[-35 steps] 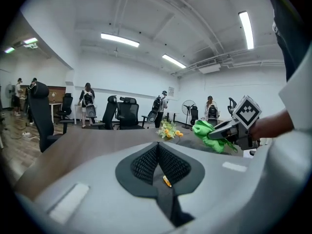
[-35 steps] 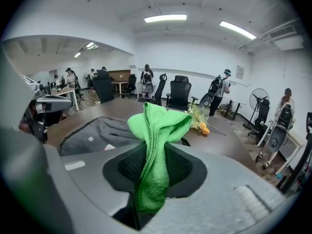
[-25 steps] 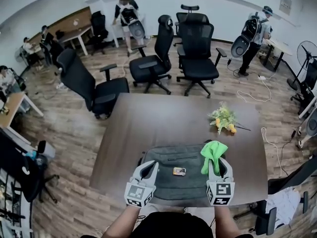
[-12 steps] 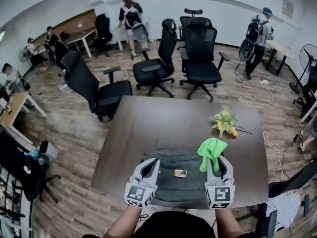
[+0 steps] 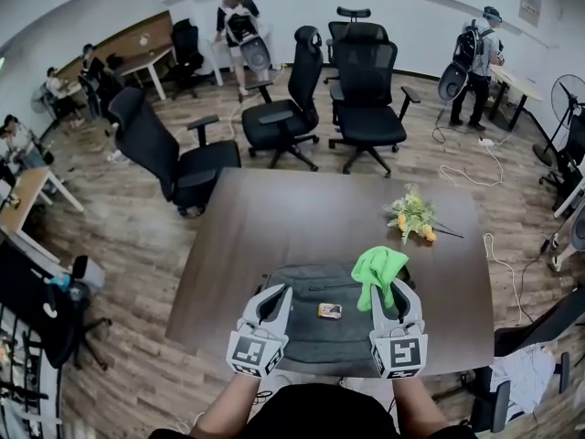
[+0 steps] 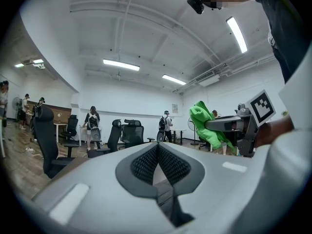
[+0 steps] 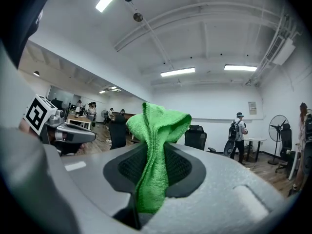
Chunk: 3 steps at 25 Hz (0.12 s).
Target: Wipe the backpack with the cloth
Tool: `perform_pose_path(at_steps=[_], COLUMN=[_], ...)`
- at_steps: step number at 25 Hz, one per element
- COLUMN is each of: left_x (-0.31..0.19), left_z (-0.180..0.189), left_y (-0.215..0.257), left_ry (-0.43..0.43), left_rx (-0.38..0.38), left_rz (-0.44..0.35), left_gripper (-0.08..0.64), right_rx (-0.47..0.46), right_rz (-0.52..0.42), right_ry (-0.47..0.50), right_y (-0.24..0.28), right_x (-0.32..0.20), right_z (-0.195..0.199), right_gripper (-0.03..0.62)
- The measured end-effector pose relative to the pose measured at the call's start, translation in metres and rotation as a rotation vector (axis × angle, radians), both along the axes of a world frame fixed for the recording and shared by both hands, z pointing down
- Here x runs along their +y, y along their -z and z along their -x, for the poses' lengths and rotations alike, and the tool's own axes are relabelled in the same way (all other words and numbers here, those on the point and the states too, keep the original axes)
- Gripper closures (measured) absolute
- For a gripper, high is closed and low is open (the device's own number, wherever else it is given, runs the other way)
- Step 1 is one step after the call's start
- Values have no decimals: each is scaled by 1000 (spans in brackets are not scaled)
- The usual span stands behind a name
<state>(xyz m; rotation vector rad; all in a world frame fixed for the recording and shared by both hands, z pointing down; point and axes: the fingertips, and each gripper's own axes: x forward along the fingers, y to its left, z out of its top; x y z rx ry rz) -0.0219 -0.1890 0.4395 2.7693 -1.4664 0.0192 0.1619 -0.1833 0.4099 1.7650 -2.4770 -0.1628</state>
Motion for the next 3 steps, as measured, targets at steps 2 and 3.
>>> perform_pose_path(at_steps=[2,3], left_x=[2,3], left_z=[0,0], left_y=[0,0], left_ry=[1,2], left_rx=[3,5], left_rz=[1,1], left_gripper=[541,541], right_rx=[3,3], right_rz=[-7,-11], right_ry=[13,19], right_y=[0,0], right_x=[1,2], right_z=[5,7], right_gripper=[499,499])
